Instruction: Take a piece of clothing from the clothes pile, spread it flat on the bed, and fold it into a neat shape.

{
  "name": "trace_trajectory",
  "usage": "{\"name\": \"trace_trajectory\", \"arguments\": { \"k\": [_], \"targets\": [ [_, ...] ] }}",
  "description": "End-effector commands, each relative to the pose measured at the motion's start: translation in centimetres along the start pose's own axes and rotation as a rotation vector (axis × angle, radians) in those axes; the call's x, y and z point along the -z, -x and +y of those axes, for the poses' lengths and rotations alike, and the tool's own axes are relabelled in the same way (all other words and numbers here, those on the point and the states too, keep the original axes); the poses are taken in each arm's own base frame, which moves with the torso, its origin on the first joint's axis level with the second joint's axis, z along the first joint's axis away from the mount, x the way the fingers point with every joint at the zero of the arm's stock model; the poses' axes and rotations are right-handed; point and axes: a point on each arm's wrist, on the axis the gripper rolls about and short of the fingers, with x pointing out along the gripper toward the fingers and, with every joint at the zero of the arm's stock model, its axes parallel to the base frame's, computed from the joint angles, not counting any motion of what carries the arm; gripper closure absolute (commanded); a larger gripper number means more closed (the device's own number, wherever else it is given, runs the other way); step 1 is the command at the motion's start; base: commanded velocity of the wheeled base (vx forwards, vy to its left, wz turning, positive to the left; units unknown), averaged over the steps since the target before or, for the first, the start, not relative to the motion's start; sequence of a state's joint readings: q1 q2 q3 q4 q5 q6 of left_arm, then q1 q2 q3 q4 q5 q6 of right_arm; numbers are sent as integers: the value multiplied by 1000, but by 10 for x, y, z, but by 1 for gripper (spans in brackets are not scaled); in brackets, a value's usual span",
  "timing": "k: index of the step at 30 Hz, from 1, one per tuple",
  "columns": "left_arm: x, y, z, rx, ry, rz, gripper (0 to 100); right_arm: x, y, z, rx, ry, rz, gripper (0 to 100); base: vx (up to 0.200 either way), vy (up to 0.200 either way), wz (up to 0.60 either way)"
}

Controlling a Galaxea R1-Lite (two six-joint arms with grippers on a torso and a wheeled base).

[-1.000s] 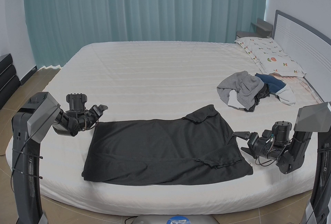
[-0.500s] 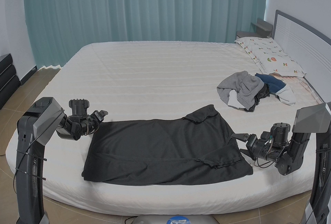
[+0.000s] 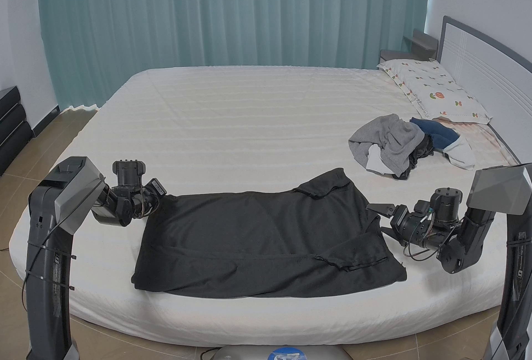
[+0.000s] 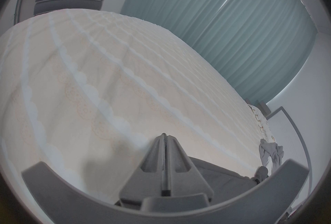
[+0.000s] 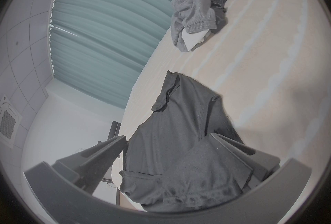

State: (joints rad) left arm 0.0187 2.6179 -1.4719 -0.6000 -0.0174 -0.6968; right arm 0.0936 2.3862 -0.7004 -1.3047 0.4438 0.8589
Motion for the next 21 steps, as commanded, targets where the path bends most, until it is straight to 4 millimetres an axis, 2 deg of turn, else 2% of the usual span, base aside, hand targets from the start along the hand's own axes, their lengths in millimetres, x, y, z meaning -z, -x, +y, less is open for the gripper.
{"name": "trace_trajectory", "arguments": {
  "k": [1, 3, 11, 15, 18, 21],
  "targets": [
    [-5, 9, -4, -8, 21, -10, 100, -19, -22, 13, -22, 111, -14, 0, 0, 0, 0],
    [-5, 11, -5, -7, 28, -10, 100, -22, -28, 12, -9, 145, -9, 0, 0, 0, 0],
    [-2, 23, -9, -6, 68, 13, 100, -50, -86, 3, 123, 332, -52, 0, 0, 0, 0],
    [0, 26, -7, -10, 86, 24, 100, -60, -111, -7, 190, 353, -68, 0, 0, 0, 0],
    [0, 27, -7, -11, 92, 27, 100, -66, -118, -6, 188, 351, -73, 0, 0, 0, 0],
    [0, 29, -7, -9, 100, 32, 100, -69, -133, -14, 200, 333, -64, 0, 0, 0, 0]
  ]
}}
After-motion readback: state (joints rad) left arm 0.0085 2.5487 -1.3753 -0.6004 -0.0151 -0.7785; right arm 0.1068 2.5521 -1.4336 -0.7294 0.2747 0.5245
